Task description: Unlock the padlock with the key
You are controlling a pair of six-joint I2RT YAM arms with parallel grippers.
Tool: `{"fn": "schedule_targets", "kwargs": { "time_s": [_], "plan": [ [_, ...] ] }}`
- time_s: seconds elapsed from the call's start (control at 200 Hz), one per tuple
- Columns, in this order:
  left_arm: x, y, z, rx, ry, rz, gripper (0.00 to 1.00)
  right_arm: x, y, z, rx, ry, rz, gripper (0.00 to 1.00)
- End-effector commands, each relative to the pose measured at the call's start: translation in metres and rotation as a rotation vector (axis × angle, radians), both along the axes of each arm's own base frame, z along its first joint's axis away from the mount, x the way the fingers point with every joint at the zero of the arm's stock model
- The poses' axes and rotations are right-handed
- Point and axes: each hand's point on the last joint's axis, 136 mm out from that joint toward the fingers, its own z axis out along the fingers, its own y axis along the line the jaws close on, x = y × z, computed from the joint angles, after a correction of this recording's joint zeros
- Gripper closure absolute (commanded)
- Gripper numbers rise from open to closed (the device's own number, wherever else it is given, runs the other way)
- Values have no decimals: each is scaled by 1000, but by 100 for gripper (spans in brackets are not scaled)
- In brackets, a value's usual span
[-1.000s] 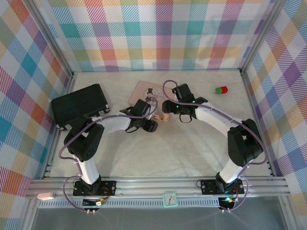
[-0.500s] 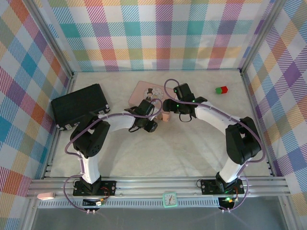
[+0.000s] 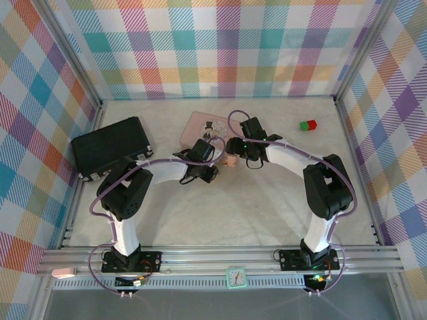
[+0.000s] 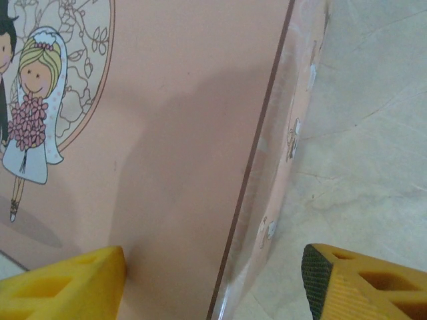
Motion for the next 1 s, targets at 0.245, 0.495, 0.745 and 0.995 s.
{"fn": "schedule_targets", "kwargs": {
  "time_s": [0.245,0.495,0.745,0.995],
  "plan": [
    [20,15,22,-180,-24,248,98,4,-21,-12,-27,24,-101,30],
    [33,40,35,-293,-52,420,98,3,-26,-18,-29,35,-119,31],
    [37,33,49,-439,-32,448,100,6,-23,-14,-18,20,-109,31],
    [42,21,51,-653,25,556,100,7,-21,-16,-10,24,-106,32]
  ]
}}
